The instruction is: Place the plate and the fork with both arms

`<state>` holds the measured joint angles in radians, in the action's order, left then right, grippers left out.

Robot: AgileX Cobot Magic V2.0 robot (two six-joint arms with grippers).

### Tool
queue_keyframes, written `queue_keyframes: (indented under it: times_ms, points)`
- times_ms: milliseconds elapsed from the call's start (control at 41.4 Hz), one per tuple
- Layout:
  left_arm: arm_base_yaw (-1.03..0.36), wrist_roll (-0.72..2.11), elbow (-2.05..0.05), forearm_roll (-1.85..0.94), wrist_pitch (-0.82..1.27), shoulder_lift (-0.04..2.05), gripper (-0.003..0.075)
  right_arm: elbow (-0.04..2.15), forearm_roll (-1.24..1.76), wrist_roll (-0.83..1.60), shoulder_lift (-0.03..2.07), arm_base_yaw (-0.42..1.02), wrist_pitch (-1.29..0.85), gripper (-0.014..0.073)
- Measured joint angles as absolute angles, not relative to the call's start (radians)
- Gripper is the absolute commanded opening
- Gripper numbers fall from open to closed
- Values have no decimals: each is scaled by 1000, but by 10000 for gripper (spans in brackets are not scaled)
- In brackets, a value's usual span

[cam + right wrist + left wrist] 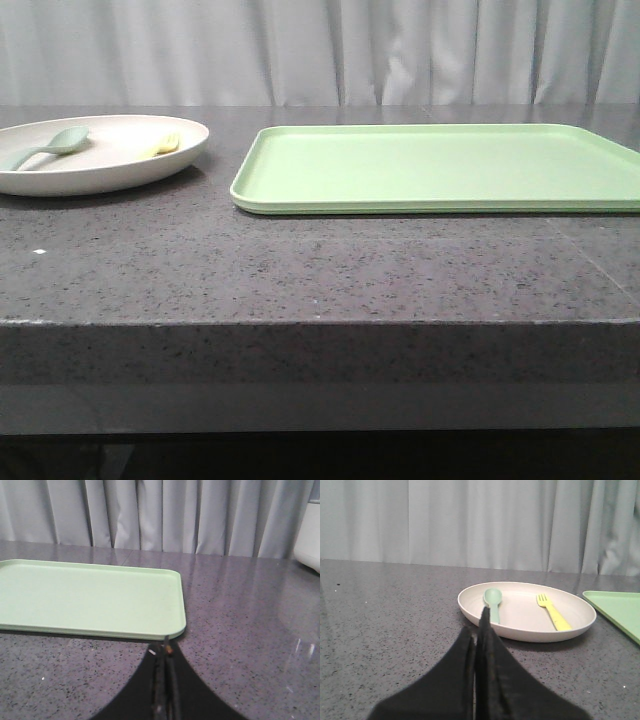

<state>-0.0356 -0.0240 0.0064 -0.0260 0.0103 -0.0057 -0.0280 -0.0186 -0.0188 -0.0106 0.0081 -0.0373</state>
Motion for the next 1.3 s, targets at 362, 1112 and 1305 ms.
queue_keyframes:
  times_ms: [362,1112,1305]
  points:
    - [-36,-24,6,-26,10,-6,-18,-28,-19,-19,-11,8,-37,-67]
    - [-36,-24,-4,-26,-67,-6,-18,-14,-19,-19,-11,8,-37,-67]
    - [-36,-24,-125,-37,-65,-6,-18,114,-19,-19,-11,8,-83,-67]
